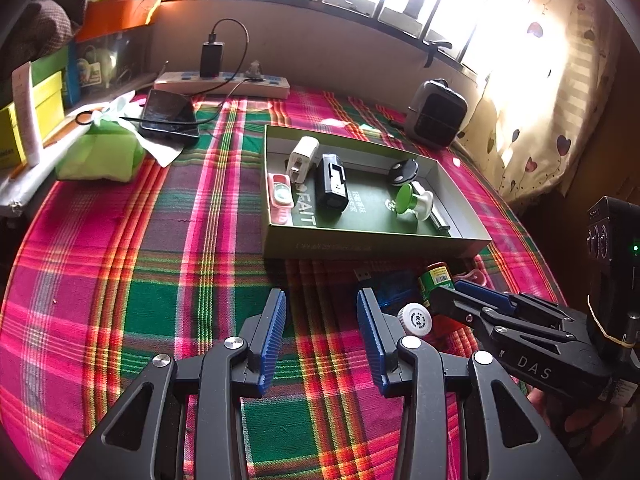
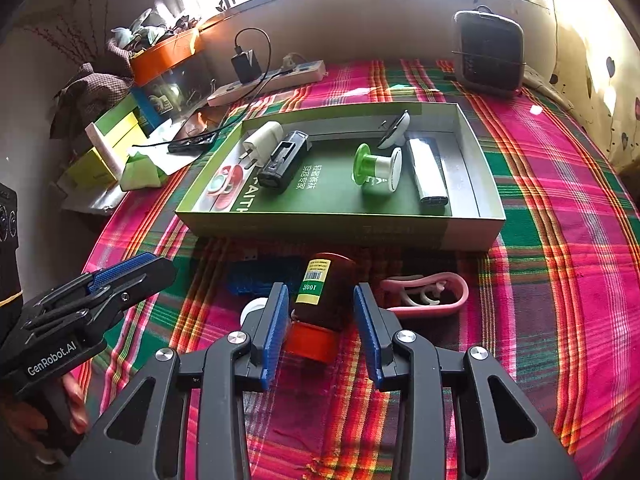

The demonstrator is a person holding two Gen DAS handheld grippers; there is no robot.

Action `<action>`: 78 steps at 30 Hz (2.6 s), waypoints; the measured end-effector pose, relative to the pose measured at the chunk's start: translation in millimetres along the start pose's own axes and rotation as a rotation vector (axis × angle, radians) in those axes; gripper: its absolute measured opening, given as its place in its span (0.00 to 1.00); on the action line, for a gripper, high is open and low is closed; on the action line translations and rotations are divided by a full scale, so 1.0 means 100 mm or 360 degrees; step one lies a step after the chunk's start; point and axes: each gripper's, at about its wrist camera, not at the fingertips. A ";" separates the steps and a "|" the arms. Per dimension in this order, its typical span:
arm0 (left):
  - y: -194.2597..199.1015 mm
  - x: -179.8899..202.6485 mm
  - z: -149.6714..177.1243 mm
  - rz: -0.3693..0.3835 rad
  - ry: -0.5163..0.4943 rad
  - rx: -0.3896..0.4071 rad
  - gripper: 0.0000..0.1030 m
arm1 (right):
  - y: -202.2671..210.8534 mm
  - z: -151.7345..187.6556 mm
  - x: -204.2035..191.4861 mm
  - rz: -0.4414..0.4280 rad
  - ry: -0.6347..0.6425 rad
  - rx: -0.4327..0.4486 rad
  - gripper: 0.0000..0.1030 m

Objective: Organize rigid objects
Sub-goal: 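Withdraw both open grippers from the box toward the jar and white roll, then grasp the white round roll with the left gripper while the right grasps the red-capped jar, then lift the white roll with the left gripper while the right lifts the red-capped jar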

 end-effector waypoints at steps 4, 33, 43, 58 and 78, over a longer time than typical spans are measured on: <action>-0.01 -0.03 0.01 0.0005 0.0001 -0.0015 0.35 | -0.04 0.00 -0.01 0.0012 -0.0019 -0.0016 0.37; -0.13 0.17 0.11 0.0039 -0.0048 -0.0112 0.35 | -0.01 0.07 0.08 0.0066 -0.0020 0.0017 0.32; -0.25 0.44 0.19 0.0072 -0.0105 -0.0163 0.39 | 0.18 0.14 0.23 0.0035 -0.0049 0.0092 0.32; -0.48 0.72 0.27 -0.0071 -0.0203 -0.0173 0.40 | 0.36 0.23 0.55 0.0086 -0.0091 0.0153 0.32; -0.50 0.81 0.31 -0.0197 -0.0247 -0.0116 0.26 | 0.37 0.28 0.68 0.0064 -0.0121 0.0161 0.32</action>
Point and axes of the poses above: each gripper's, at about its wrist camera, not at the fingertips, and y roughly against the way its jaws point, x to its right, z to its underside, and after that the axes turned 11 degrees about y, right-handed
